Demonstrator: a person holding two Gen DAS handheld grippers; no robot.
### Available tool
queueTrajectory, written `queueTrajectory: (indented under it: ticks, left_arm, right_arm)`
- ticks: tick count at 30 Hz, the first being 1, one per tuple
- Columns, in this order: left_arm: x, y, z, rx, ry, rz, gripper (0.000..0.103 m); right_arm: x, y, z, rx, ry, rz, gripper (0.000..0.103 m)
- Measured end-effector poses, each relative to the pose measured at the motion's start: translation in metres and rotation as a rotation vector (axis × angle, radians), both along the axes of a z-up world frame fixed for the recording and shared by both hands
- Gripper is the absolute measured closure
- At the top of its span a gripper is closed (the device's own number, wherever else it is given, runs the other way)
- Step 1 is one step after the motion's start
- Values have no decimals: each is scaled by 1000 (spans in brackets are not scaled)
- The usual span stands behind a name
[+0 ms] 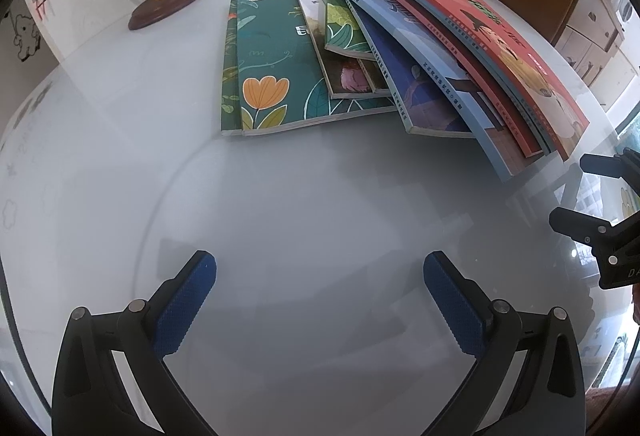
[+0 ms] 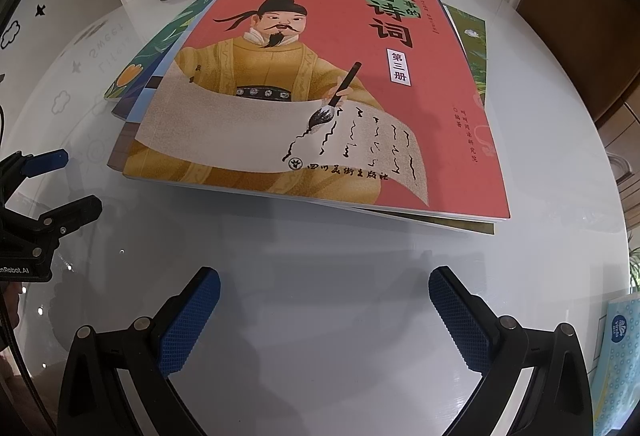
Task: Organize books
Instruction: 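Close the left tool on the red book's edge while the right tool grips it too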
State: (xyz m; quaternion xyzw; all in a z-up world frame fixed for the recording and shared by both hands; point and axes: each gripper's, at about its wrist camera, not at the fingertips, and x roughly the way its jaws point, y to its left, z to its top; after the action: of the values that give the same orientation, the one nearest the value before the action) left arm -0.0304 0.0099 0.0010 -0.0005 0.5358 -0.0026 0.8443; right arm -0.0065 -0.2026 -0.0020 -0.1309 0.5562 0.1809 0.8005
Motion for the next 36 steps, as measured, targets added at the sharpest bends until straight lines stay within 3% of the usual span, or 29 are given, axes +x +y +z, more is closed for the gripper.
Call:
queueTrajectory:
  ticks: [14,21,25,32,36]
  left_arm:
    - [-6,0,0,0,4,6,0]
    - [12,2,2,-2,170,-24,4]
    - [15,10,22,-17,110,-2,5]
    - [39,3,69,-43,-10,0,5]
    - [64,-3,85,-82,-36,10,5]
  right_arm:
    - [1,-1,-1,2,0,5,0]
    - [5,-2,1,-12,97,71,1]
    - [-6,-25,25,94,60,100,4]
    - [-10,-28,54,5,-49,269,4]
    - [0,-21,58,-38,-103,315,4]
